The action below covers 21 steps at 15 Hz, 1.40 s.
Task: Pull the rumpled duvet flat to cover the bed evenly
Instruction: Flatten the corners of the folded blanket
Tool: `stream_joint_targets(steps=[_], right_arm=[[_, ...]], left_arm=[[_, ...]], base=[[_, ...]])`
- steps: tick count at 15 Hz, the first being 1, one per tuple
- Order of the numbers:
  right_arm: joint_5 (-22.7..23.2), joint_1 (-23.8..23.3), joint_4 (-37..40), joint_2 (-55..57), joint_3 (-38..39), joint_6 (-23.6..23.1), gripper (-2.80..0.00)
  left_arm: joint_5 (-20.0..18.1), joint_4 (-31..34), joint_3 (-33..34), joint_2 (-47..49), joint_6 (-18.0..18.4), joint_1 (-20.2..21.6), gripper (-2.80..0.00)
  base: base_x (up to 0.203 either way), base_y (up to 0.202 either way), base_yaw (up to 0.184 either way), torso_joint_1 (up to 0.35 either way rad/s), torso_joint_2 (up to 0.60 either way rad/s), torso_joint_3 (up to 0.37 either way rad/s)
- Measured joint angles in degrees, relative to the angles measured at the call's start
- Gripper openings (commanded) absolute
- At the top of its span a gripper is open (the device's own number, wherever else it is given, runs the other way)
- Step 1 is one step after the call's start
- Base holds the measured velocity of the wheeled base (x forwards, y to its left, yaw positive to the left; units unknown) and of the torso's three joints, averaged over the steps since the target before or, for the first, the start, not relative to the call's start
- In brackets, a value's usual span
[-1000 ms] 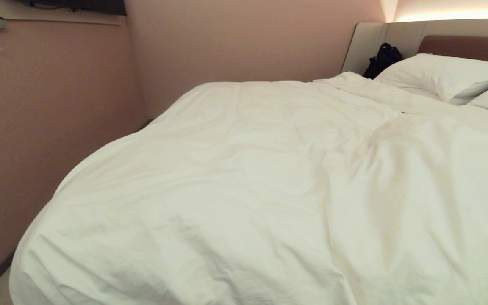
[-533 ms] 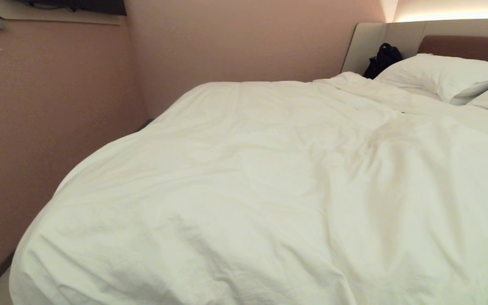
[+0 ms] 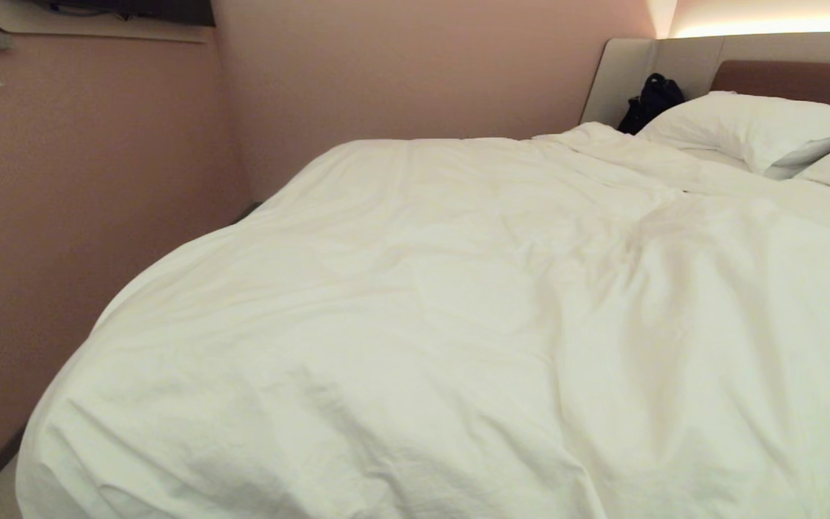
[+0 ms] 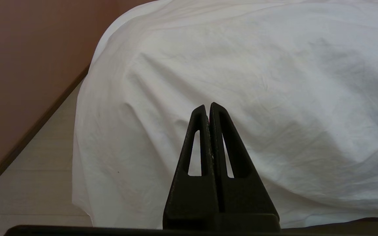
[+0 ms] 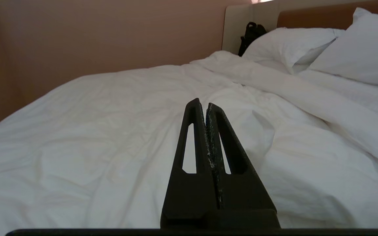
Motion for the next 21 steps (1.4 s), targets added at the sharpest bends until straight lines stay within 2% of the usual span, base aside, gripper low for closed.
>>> stream_joint_targets(steps=[3, 7, 12, 14, 17, 21], right_arm=[[0.0, 0.0, -0.8, 2.2, 2.3, -2.1, -2.8], [-0.6, -0.1, -3.7, 8.4, 6.6, -8.1, -2.8], [-5.4, -0.7, -10.2, 21.3, 8.6, -15.5, -2.8], [-9.0, -2.6, -11.8, 26.2, 8.8, -17.6, -2.8], [-13.7, -8.3, -13.1, 32.8, 9.7, -21.5, -2.8], [-16.3, -11.7, -17.6, 37.5, 15.4, -27.0, -2.8]], left_arm=[[0.0, 0.0, 0.0, 0.0, 0.0, 0.0, -2.8], [0.0, 0.0, 0.0, 0.0, 0.0, 0.0, -2.8], [0.0, 0.0, 0.0, 0.0, 0.0, 0.0, -2.8], [0.0, 0.0, 0.0, 0.0, 0.0, 0.0, -2.8], [0.0, 0.0, 0.0, 0.0, 0.0, 0.0, -2.8], [0.0, 0.0, 0.0, 0.0, 0.0, 0.0, -2.8]], base=[[0.0, 0.0, 0.0, 0.0, 0.0, 0.0], [0.0, 0.0, 0.0, 0.0, 0.0, 0.0], [0.0, 0.0, 0.0, 0.0, 0.0, 0.0], [0.0, 0.0, 0.0, 0.0, 0.0, 0.0], [0.0, 0.0, 0.0, 0.0, 0.0, 0.0], [0.0, 0.0, 0.0, 0.0, 0.0, 0.0]])
